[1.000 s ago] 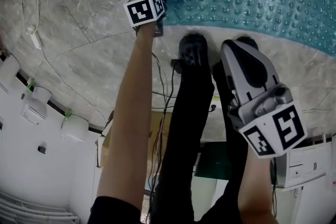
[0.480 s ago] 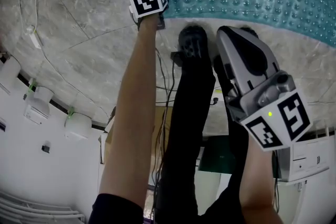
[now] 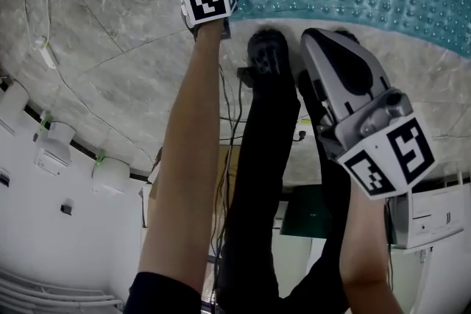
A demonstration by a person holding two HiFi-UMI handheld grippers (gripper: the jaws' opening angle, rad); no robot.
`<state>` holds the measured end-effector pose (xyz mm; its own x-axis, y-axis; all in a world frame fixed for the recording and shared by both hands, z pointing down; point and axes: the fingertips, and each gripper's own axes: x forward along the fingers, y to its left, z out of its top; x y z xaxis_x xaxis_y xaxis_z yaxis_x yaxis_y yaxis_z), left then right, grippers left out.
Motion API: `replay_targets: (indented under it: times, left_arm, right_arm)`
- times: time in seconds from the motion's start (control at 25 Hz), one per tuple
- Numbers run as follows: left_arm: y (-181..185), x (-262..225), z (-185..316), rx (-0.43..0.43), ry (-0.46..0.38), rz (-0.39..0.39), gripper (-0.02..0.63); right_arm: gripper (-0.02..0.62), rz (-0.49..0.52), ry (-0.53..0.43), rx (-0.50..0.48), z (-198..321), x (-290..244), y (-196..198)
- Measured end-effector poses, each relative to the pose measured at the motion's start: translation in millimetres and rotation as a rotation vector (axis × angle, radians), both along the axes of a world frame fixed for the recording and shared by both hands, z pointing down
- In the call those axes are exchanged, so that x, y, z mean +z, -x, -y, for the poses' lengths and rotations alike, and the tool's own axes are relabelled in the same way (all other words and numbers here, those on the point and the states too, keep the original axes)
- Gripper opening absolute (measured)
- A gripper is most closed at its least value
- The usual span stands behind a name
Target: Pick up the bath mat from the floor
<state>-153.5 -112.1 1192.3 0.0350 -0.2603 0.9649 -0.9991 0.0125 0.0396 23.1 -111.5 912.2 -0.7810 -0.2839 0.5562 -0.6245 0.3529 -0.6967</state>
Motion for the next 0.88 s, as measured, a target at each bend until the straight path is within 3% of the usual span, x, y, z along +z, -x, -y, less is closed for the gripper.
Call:
replay_targets:
  times: [0.2,0.4,0.64,0.88]
  left_arm:
    - [-16,-31,1,0.003,0.002,-0.005,0.064]
    - [-34,-83,2,0.033,-0.007,-0.078,0.057]
    - [-82,-169,9,0.107,-0.033,-0.172,0.048]
    - [-134,-268,12,0.162,-0.038,-0.25,0.043]
  right_arm:
    - [0.012,-0.058,-0.062,-0.066,-9,5,-19]
    - [0.012,-0.089,-0.102,-0.013,-3,-20,-41]
    - [0.012,-0.079,-0.155,-0.04,6,-96,-51]
    - [0.012,-0.1,-0.208,0.004,24,-201,-88]
